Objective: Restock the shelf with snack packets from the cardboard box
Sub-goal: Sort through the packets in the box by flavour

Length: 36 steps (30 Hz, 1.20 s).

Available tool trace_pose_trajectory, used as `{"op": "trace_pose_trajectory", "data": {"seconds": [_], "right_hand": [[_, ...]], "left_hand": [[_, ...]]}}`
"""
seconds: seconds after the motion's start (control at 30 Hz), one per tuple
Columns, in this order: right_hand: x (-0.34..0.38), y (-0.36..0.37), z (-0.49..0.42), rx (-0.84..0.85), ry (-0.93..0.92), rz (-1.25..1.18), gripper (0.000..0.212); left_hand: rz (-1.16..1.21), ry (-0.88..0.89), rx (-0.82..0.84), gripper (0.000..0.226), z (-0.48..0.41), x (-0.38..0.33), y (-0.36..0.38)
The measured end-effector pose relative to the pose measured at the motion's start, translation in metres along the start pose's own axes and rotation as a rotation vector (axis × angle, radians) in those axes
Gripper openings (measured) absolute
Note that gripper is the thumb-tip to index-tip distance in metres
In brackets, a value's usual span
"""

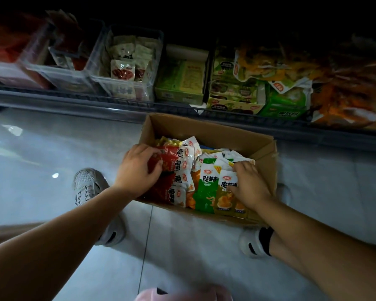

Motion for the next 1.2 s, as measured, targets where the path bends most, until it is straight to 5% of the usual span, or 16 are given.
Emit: {"op": "trace_pose_trajectory", "data": {"seconds": [0.23, 0.3, 0.4, 0.5, 0.7, 0.97, 1.2], "right_hand": [[0.023, -0.058, -0.009, 0.029, 0.063, -0.335, 0.029], [0.037, -0.075, -0.012, 0.040, 0.004, -0.444, 0.024], [0.059, -0.089, -0.015, 0.015, -0.072, -0.609, 0.023], [0.054, -0.083, -0.018, -0.011, 0.017, -0.779, 0.033], [-0.007, -0.030, -0.014, 0.321, -0.003, 0.271, 0.071], [-0.009, -0.015, -0.015, 0.337, 0.027, 0.242, 0.081], [-0.013, -0.023, -0.015, 0.243, 0.014, 0.105, 0.041]], "left_hand": [[-0.211, 0.146, -0.045, 0.040, -0.002, -0.019, 0.006], [-0.014, 0.110, 0.120, 0.047, -0.003, -0.045, 0.008], [0.522, -0.187, 0.560, 0.044, -0.004, -0.085, 0.014], [0.734, -0.358, 0.504, 0.012, -0.004, -0.093, 0.023], [0.845, -0.545, 0.320, 0.019, 0.006, -0.056, 0.029], [0.775, -0.524, 0.307, 0.016, 0.011, -0.038, 0.029], [0.802, -0.554, 0.290, 0.016, 0.009, -0.038, 0.029]]}}
Point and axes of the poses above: each hand's wrist, its own z-axis away from the middle knuckle, its own y-axis out of the palm, x = y × z, the point moved 1 cm from there along -z, towards the middle knuckle, and after that the axes turned 7 degrees about -x, right-handed, at the moved point
